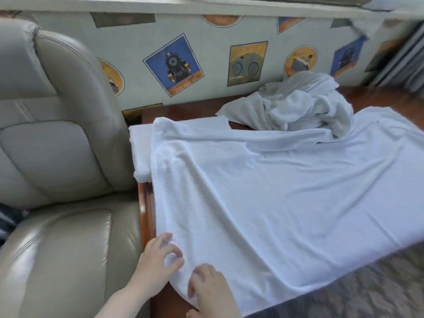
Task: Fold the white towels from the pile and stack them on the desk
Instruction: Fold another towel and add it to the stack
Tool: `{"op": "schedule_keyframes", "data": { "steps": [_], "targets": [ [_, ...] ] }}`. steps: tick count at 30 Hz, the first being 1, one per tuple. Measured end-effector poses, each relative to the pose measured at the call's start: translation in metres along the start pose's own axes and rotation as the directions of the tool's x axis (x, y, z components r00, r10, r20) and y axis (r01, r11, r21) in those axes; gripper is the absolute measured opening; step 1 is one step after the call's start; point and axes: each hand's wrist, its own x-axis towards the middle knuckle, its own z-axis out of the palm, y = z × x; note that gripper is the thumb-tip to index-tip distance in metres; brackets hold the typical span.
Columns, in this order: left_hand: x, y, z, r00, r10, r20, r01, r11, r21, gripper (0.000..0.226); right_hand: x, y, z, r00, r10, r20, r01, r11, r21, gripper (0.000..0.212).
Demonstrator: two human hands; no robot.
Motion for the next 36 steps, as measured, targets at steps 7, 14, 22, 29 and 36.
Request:
{"op": "schedule_keyframes", "data": {
  "steps": [7, 14, 22, 29, 36],
  "targets": [
    [-0.012, 0.039, 0.013, 0.956, -0.242, -0.165, 0.204, 0.955, -0.217, 0.033, -0.03, -0.009, 0.019, 0.989, 0.108, -0.1, -0.081, 0.967, 0.243, 0.028],
    [0.0, 0.068, -0.026, 0.811, -0.584, 0.029, 0.303, 0.378, -0.875, 0.045, -0.052, -0.034, -0.013, 0.959, 0.255, -0.119, -0.116, 0.744, 0.657, 0.024],
    [0.081, 0.072, -0.092, 0.843, -0.218, 0.493, 0.479, -0.114, -0.87, 0.053, -0.032, -0.032, -0.076, 0.949, 0.312, -0.047, -0.129, 0.521, 0.844, 0.021],
    [0.141, 0.124, -0.085, 0.773, -0.024, 0.634, 0.633, -0.023, -0.774, 0.042, -0.033, 0.019, -0.118, 0.93, 0.363, 0.052, -0.003, -0.132, 0.991, 0.026],
    [0.149, 0.279, -0.025, 0.855, 0.139, 0.499, 0.513, -0.089, -0.854, 0.029, -0.057, 0.129, -0.153, 0.926, 0.376, 0.042, 0.197, -0.574, 0.795, 0.035]
  ]
}}
